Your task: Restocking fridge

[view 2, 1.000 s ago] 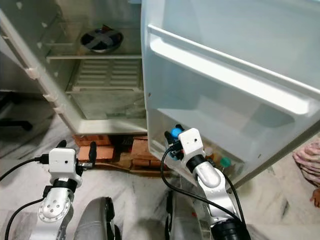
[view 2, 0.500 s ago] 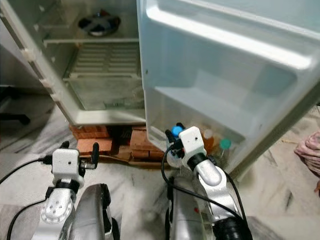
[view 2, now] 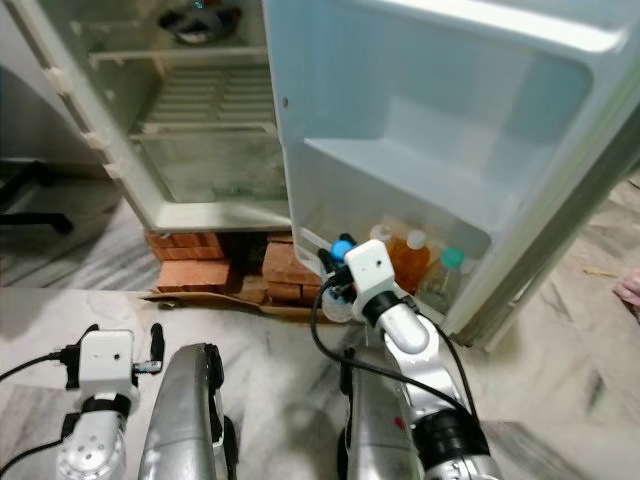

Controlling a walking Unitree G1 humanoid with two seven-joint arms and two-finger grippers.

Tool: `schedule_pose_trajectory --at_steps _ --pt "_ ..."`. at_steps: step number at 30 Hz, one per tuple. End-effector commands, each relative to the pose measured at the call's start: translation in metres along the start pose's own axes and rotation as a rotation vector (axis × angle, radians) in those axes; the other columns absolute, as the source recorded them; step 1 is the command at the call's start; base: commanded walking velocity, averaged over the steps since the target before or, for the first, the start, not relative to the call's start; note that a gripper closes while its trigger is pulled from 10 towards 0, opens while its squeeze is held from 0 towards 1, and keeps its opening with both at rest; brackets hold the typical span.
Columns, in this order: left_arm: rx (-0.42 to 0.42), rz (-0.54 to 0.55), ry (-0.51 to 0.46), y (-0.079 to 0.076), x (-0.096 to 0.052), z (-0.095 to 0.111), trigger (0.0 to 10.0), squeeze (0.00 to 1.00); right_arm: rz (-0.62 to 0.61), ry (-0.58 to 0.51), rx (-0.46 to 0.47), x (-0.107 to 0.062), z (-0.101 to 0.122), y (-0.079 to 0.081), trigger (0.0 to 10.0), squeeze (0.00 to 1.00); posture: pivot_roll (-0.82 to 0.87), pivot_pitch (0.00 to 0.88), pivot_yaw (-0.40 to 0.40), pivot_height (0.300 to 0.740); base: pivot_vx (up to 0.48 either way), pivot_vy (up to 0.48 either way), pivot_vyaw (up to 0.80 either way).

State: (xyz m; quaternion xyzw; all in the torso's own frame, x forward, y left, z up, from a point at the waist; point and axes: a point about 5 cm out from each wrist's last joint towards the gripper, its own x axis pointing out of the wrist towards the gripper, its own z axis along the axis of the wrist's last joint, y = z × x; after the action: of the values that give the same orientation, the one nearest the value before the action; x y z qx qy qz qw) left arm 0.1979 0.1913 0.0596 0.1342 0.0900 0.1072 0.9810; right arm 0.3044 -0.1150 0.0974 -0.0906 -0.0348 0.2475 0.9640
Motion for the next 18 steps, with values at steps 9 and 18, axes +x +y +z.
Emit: schedule_pose_trajectory --at_steps 9,18 --pt "0.014 0.029 -0.024 0.006 0.000 0.014 10.0 0.00 0.040 -0.091 -0.009 0.019 0.017 0.009 10.0 0.00 0.06 0.239 -0.001 0.508 0.000 0.000 0.00" --pt "0.014 0.017 -0.015 0.005 -0.004 0.014 10.0 0.00 0.021 -0.204 -0.065 0.052 0.050 0.010 10.0 0.00 0.08 0.248 -0.004 0.508 0.000 0.000 0.00"
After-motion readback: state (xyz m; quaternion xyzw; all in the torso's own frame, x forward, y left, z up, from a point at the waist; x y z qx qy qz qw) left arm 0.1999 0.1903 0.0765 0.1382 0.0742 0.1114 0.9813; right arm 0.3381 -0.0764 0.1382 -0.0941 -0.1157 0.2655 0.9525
